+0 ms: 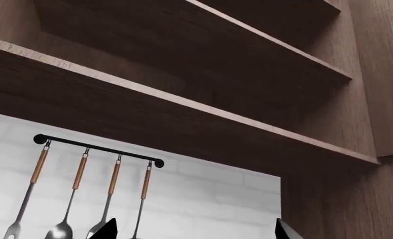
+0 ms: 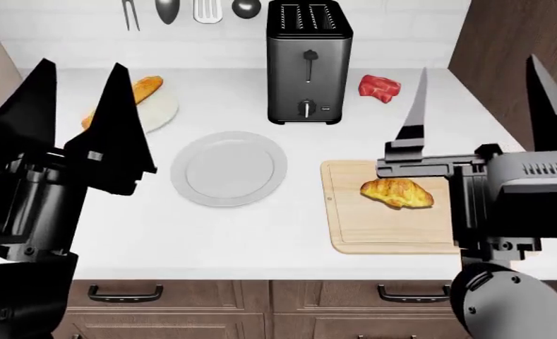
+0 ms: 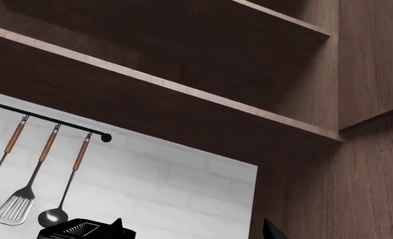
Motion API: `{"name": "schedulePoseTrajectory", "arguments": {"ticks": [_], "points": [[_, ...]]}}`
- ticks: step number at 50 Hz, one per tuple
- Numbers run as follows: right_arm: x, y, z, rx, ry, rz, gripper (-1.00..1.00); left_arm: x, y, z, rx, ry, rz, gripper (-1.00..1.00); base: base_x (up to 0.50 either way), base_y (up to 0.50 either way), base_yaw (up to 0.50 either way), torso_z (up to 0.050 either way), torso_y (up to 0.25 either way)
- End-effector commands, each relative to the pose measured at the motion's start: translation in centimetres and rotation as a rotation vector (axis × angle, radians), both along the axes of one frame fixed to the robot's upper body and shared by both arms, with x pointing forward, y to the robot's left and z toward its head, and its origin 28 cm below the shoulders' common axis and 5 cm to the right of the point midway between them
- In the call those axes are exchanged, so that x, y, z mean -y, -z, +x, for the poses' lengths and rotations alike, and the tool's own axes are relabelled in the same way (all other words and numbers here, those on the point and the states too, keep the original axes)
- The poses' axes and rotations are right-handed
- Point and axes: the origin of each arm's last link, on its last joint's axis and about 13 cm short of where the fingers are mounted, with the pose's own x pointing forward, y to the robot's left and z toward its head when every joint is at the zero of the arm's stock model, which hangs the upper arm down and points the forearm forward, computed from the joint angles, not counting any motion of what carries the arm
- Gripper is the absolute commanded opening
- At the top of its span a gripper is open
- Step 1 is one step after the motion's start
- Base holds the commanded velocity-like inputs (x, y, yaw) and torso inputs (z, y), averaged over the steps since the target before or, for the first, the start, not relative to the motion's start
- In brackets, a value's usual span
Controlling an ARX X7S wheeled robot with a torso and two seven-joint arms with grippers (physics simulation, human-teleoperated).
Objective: From the different types of pastries on the counter, select a croissant and place it on the cutting board. Then retrieve a jar of jam from the cabinet and place it alongside the croissant on the cutting board.
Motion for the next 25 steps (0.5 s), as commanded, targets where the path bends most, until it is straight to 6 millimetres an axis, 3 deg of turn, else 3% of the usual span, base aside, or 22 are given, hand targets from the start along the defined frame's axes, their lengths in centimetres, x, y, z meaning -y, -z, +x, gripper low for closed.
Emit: {"name": "schedulePoseTrajectory", "arguments": {"ticks": [1,10,19,25], "points": [[-0.1,0.2,-0.3,0.026,0.004,0.008,1.0,0.0,0.4,-0.4,0.04,0.02,-0.013,1.0,0.0,0.0,0.0,0.0,0.0],[0.0,0.2,-0.2,0.029,0.013,0.007,1.0,0.1,0.0,-0.6,0.05,0.017,-0.027,1.0,0.0,0.0,0.0,0.0,0.0],[-0.4,-1.3,3.8,0.066,0.004,0.052,1.0,0.7,-2.1,2.6,0.051,0.017,-0.173,1.0,0.0,0.0,0.0,0.0,0.0],[-0.7,-2.5,4.1,0.14,-0.006,0.084,1.0,0.9,-3.0,2.1,0.106,0.049,-0.215,1.0,0.0,0.0,0.0,0.0,0.0]]}}
